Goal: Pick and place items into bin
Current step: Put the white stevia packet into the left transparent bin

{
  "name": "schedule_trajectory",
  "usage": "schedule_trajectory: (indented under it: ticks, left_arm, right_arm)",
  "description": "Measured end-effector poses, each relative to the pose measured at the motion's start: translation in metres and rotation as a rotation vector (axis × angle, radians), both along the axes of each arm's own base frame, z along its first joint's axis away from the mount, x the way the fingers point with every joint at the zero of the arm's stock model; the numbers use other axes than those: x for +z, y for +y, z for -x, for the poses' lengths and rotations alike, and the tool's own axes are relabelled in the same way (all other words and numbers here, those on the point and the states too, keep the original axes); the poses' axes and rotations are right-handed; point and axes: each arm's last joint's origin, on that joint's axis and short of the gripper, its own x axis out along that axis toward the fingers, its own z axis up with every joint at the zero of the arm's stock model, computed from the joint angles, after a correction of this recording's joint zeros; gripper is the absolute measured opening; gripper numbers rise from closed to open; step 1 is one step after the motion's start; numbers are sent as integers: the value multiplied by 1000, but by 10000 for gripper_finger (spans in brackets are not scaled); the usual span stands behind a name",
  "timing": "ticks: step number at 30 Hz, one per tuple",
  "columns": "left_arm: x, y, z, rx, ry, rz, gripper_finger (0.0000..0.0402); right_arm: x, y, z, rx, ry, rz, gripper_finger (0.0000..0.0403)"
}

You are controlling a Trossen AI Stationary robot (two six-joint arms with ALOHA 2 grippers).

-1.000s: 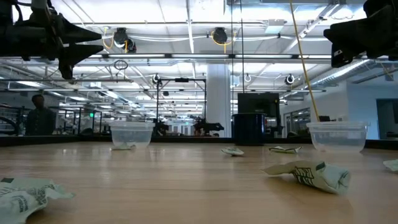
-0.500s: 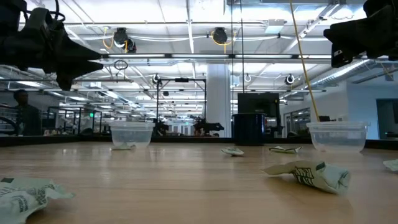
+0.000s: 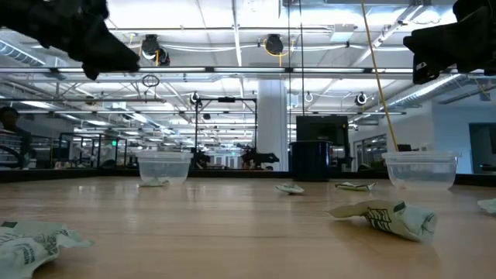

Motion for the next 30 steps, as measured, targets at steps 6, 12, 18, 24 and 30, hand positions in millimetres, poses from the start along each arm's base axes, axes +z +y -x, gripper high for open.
schedule_trajectory:
  ticks: [6,12,18,24,30]
  left_arm:
    - [-32,-10,-36,-106,286,-3,149]
    - [-64,-26,-61,-126,406,7,149]
    - [-84,-37,-77,-112,420,-43,149]
    - [-102,-37,-83,18,453,-40,149]
    - [-118,-38,-87,31,501,-36,149]
  right_arm:
    - [0,0,0,0,-3,-1,59]
    - [1,0,0,0,-6,-1,59]
    - [1,0,0,0,-7,1,59]
    - [1,0,0,0,-7,1,59]
    - [0,0,0,0,-3,3,59]
